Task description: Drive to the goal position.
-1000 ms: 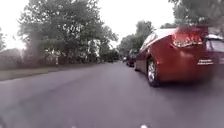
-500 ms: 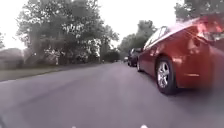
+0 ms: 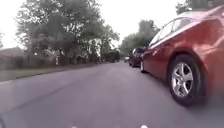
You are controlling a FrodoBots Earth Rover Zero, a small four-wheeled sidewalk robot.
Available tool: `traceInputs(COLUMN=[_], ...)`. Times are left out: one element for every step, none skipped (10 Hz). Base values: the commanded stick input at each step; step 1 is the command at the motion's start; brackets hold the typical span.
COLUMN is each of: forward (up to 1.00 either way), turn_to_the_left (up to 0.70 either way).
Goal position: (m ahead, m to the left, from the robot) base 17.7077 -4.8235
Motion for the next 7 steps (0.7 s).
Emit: traceInputs(forward=[1.00,1.00,1.00,1.00,1.00,1.00,1.00], turn_to_the_left=[-0.39,0.00,0.00,-0.05,-0.17,-0.36,0.00])
